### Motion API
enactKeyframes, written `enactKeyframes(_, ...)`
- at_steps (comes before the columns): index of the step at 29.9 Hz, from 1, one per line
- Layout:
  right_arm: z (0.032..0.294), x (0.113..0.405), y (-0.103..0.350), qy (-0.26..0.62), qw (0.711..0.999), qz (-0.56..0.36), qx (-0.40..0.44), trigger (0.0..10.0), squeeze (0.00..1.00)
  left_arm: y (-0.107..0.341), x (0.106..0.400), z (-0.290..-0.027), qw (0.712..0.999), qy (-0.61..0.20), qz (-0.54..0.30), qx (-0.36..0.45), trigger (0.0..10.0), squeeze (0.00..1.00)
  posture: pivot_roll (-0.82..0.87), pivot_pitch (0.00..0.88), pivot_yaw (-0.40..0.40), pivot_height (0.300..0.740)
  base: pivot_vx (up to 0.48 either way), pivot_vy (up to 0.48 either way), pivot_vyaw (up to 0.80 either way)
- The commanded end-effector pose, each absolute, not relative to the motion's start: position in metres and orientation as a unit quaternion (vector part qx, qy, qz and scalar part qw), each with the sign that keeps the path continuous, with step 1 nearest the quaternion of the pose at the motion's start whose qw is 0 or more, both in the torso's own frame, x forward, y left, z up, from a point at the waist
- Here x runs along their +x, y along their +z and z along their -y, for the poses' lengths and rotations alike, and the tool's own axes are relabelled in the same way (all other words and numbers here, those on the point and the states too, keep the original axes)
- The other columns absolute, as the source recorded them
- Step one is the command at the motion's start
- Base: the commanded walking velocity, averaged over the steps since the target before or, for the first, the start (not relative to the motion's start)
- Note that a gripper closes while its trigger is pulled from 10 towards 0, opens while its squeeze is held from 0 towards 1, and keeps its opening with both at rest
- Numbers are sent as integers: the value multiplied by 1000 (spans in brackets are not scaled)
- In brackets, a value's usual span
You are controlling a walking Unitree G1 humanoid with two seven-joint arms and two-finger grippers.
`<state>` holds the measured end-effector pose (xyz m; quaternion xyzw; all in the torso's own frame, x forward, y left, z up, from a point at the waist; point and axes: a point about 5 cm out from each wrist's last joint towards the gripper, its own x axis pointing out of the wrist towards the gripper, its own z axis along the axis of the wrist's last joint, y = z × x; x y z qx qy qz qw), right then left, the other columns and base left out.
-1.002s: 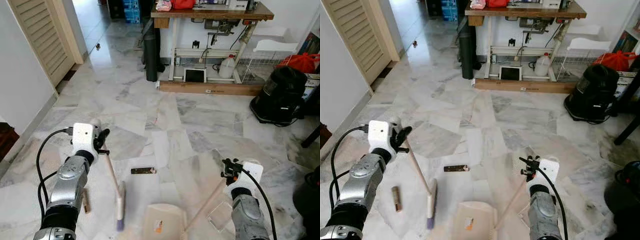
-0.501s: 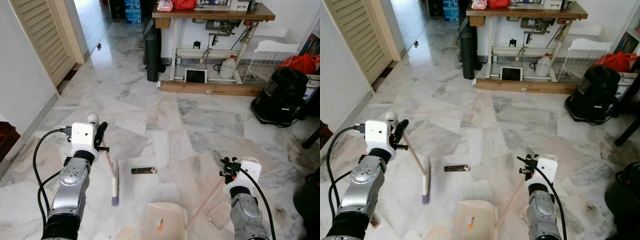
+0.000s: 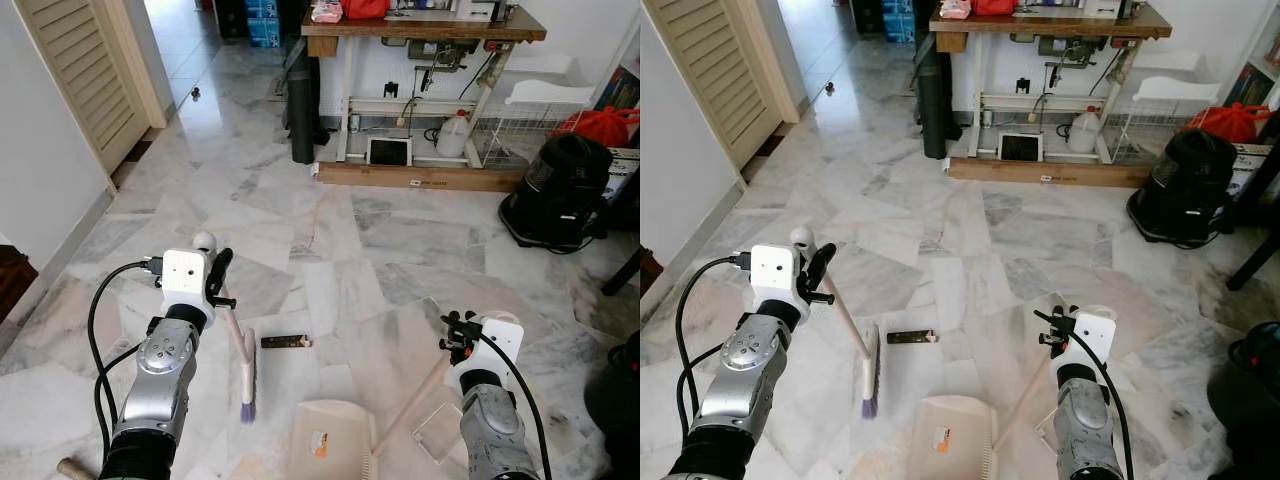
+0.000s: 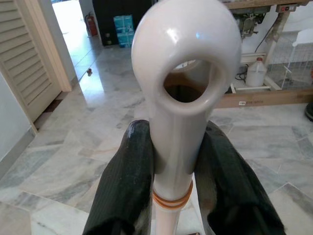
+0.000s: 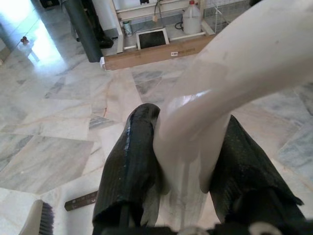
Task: Sweep floor
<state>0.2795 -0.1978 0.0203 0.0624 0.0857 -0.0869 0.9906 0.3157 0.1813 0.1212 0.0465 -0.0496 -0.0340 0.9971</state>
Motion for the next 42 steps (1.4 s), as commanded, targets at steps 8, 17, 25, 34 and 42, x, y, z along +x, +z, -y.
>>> enactKeyframes(8,199,285,29,-85,993,-64,57,10000,0,134,318,-178,995,-38,84,41,10000,0,-25,0,4,740,0,138,0)
enactKeyframes(17,196,286,30,-77,994,-62,50,10000,0,134,318,-177,995,-40,82,40,10000,0,-22,0,2,740,0,283,583)
enactKeyframes(25,197,287,31,-82,993,-62,58,10000,0,136,320,-178,995,-39,84,41,10000,0,-18,0,4,740,0,293,300)
enactKeyframes(34,197,290,33,-79,994,-61,49,10000,0,138,321,-178,995,-39,86,41,10000,0,-14,0,4,740,0,293,0)
enactKeyframes(42,197,292,33,-85,993,-61,60,10000,0,142,324,-180,994,-34,90,43,10000,0,-7,0,3,740,0,297,0)
